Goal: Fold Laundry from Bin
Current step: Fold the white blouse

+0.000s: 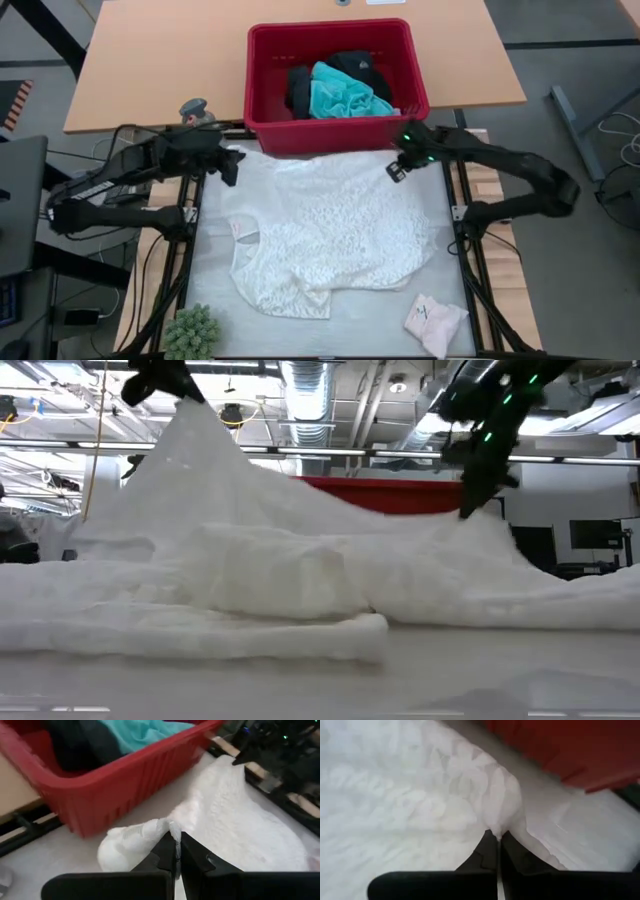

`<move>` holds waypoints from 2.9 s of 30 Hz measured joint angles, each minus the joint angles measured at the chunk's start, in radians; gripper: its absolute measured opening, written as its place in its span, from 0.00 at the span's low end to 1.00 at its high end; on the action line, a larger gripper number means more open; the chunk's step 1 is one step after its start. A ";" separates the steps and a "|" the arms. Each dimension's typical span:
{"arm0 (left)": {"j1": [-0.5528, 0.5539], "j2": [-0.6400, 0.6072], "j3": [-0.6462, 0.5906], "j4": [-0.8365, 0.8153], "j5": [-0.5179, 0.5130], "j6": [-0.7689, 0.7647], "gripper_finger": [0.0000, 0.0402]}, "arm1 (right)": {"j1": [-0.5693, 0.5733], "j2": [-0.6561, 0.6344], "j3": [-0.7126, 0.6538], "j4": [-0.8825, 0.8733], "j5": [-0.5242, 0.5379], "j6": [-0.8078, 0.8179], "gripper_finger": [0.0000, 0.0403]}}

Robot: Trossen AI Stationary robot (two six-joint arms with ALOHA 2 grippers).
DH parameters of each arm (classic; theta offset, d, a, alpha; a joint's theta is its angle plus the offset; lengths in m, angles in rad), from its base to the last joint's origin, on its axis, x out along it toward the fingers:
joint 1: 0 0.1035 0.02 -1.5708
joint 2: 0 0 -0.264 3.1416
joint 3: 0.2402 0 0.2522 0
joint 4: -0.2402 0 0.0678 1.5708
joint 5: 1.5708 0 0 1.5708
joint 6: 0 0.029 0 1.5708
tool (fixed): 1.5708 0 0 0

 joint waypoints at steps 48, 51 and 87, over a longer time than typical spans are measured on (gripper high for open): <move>-0.577 0.003 -0.267 -0.298 -0.673 -0.548 0.00 | 0.749 -0.234 -0.221 -0.364 0.728 1.082 0.06; -0.592 0.002 -0.270 -0.232 -0.577 -0.542 0.00 | 0.768 -0.181 -0.221 -0.285 0.634 0.978 0.06; -1.019 0.793 -0.371 0.529 0.025 -0.926 0.00 | 1.331 0.410 -0.116 0.221 0.154 1.527 0.06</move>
